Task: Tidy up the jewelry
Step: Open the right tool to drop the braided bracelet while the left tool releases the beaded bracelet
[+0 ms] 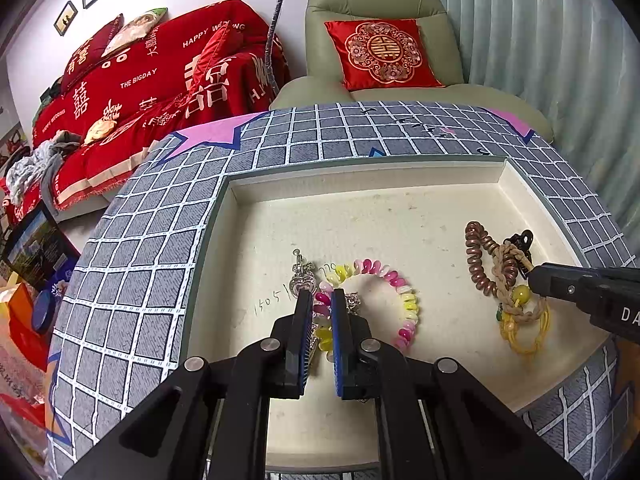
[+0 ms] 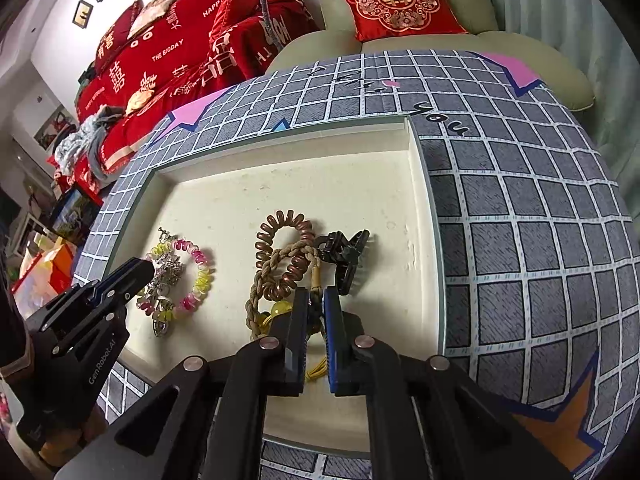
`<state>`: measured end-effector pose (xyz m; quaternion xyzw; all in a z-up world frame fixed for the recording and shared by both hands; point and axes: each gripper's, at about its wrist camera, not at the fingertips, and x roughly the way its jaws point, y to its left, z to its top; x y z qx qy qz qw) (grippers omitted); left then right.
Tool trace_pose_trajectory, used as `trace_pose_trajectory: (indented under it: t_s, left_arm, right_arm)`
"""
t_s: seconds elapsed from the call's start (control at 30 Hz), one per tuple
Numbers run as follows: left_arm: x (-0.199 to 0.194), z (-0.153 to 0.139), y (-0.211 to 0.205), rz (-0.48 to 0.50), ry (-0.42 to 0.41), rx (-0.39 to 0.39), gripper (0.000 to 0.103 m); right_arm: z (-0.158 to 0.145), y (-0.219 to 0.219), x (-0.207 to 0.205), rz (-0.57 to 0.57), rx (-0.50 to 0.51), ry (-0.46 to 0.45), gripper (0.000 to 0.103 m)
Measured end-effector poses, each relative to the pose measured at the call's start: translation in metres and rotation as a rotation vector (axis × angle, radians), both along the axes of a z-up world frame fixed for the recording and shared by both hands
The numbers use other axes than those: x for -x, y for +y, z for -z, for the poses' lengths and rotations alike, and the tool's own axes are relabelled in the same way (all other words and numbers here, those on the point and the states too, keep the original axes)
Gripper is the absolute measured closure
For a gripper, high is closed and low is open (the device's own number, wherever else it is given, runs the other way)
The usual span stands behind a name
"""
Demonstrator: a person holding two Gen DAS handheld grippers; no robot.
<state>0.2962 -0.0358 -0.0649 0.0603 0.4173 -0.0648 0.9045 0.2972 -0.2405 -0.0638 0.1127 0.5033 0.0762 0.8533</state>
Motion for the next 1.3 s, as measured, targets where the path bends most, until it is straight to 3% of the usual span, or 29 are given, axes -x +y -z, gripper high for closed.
trace_pose_trajectory:
  t_s: [0.07,0.13,0.17,0.4,0.47,0.67,0.9,1.1,1.3]
  left_arm:
    - [0.000,0.000,0.000,0.000,-0.002,-0.001,0.085]
    - [0.001,-0.002,0.000,-0.003,-0.011,-0.001,0.085]
    - [0.001,-0.003,0.000,-0.004,-0.013,0.001,0.085]
    - [0.004,-0.009,0.001,-0.003,-0.022,0.012,0.085]
    - [0.005,-0.010,0.002,-0.003,-0.020,0.017,0.085]
    - [0.005,-0.017,0.007,-0.002,-0.023,0.060,0.085]
    - [0.003,-0.020,0.005,-0.002,-0.020,0.064,0.085]
    - [-0.006,-0.006,-0.002,0.021,0.055,0.035,0.085]
    - [-0.007,-0.001,-0.003,0.016,0.070,0.031,0.085]
  right_arm:
    - [0.000,-0.003,0.000,0.006,-0.014,0.001,0.082]
    - [-0.001,-0.005,0.001,0.011,-0.032,-0.001,0.060]
    - [-0.002,-0.006,0.002,0.015,-0.035,-0.006,0.056]
    - [-0.011,-0.006,0.008,0.014,-0.056,-0.026,0.054]
    - [-0.014,-0.005,0.009,0.015,-0.066,-0.031,0.044]
    - [-0.021,-0.007,0.014,0.021,-0.091,-0.041,0.034]
    - [-0.030,-0.009,0.018,0.022,-0.095,-0.064,0.034]
    - [-0.030,-0.010,0.020,0.027,-0.106,-0.055,0.034]
    - [-0.031,-0.011,0.022,0.024,-0.104,-0.059,0.033]
